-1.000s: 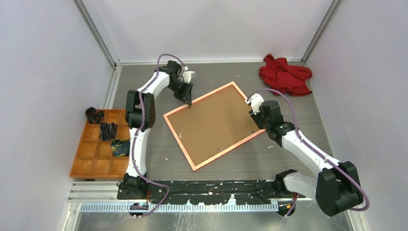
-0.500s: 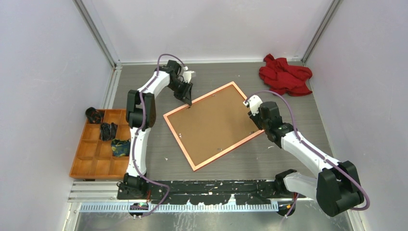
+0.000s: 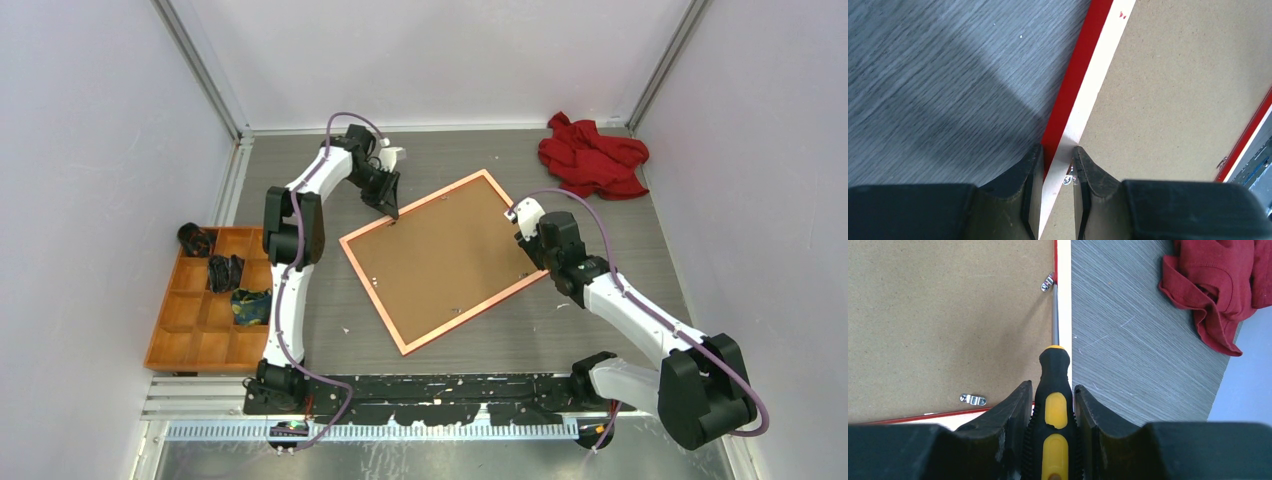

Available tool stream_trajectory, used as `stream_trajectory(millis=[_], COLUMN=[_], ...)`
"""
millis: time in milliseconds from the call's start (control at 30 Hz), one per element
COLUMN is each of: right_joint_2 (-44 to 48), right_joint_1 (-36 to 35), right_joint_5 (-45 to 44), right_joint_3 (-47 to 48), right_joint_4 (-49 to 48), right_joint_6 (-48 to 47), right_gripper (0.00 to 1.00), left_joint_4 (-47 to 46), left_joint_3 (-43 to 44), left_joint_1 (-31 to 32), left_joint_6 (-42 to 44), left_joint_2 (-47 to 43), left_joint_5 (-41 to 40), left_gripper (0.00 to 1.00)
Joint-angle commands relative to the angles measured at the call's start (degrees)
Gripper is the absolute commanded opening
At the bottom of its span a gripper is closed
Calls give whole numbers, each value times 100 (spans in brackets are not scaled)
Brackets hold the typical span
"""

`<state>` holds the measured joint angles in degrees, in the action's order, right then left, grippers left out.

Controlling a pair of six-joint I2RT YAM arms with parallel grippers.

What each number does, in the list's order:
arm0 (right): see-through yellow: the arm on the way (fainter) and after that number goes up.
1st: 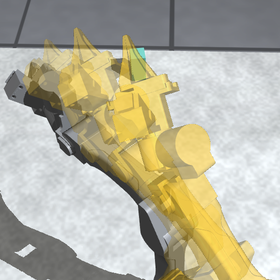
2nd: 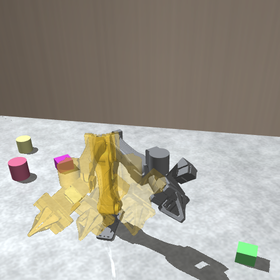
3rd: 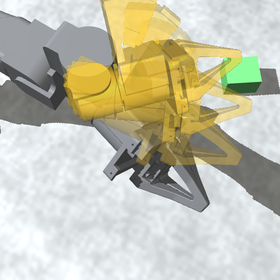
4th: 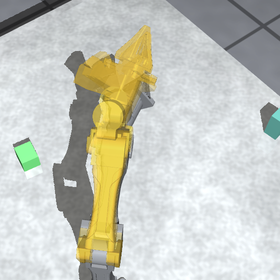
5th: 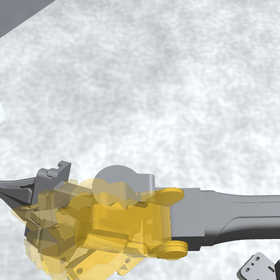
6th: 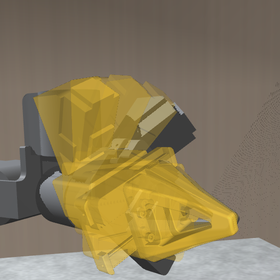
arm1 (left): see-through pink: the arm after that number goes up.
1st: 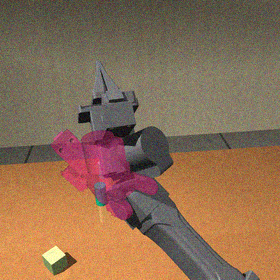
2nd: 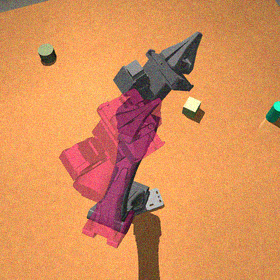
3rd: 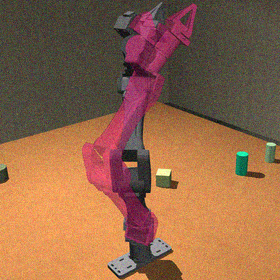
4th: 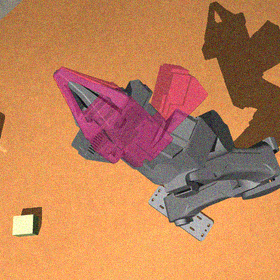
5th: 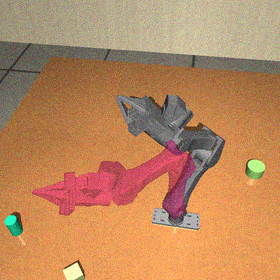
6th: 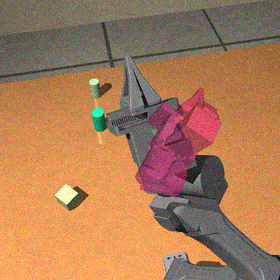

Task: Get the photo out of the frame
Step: Release the photo frame item from the photo frame.

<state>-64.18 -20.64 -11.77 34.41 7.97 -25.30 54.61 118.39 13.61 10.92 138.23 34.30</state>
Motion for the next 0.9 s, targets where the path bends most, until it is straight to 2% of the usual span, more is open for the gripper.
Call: stream_trajectory(millis=[0, 867], right_joint_2=[-46, -201], right_joint_1=[-18, 8], right_joint_5=[-130, -211], right_joint_3=[11, 56], right_joint_4=[-77, -38], right_joint_6=[50, 11], right_gripper=[1, 1], left_joint_4=[40, 50], left_joint_3=[-5, 35], left_joint_1=[-60, -138], left_joint_6=[-123, -150], left_joint_2=[335, 375], left_joint_5=[-237, -106], left_gripper=[13, 12])
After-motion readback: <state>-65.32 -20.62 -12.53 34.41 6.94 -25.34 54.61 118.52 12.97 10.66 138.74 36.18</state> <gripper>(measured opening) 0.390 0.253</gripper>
